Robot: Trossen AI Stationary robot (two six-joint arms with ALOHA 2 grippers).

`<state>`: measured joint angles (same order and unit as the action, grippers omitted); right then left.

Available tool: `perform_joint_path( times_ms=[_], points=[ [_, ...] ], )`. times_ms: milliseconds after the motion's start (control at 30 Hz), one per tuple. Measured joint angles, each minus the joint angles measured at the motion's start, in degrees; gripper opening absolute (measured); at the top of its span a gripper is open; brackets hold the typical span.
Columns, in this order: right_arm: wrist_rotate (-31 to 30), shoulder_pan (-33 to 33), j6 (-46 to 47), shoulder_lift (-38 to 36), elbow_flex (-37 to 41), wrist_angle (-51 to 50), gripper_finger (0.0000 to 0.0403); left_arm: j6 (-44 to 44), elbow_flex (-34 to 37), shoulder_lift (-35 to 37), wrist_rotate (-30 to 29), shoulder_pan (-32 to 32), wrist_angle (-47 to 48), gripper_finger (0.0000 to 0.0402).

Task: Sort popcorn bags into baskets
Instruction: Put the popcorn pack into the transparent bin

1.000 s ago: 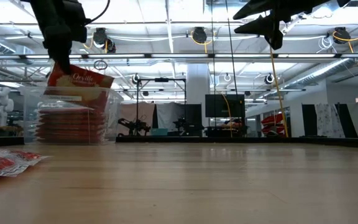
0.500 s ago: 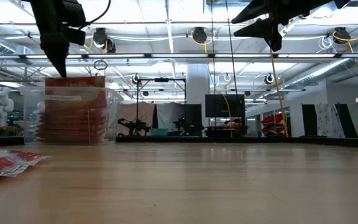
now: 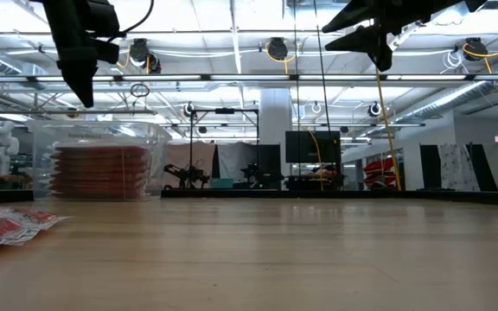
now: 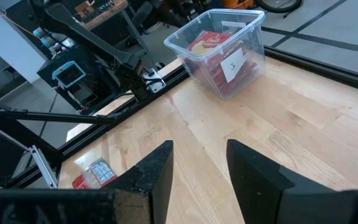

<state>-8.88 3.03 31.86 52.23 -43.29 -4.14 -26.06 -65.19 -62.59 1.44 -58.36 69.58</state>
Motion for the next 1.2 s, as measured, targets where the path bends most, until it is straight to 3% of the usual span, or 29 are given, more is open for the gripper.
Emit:
perform_joint_path(
  times_ms=[200, 367, 633, 967, 1200],
  points=[
    [-0.02, 0.00, 0.00, 0.02, 0.00, 0.00, 0.0144, 12.79, 0.00, -0.02, 5.41, 3.07, -0.29, 0.0135],
    [-0.02, 0.00, 0.01, 0.02, 0.00, 0.00, 0.0144, 21.16, 0.00, 0.00, 7.99, 11.40, 0.11, 0.0093],
    [-0.02, 0.00, 0.03, 0.02, 0.00, 0.00, 0.0144, 38.43, 0.00, 0.04, 8.03, 31.10, 1.22, 0.0068],
    [0.27, -0.84, 3.02, 0.02, 0.00, -0.51, 0.0144, 73.47, -0.02, -0.03, 9.04, 58.00, 0.24, 0.0067],
    [6.60, -2.22, 3.08, 0.02, 0.00, -0.47, 0.0144, 90.37, -0.04, -2.40, 3.72, 76.14, -1.21, 0.0067]
  ],
)
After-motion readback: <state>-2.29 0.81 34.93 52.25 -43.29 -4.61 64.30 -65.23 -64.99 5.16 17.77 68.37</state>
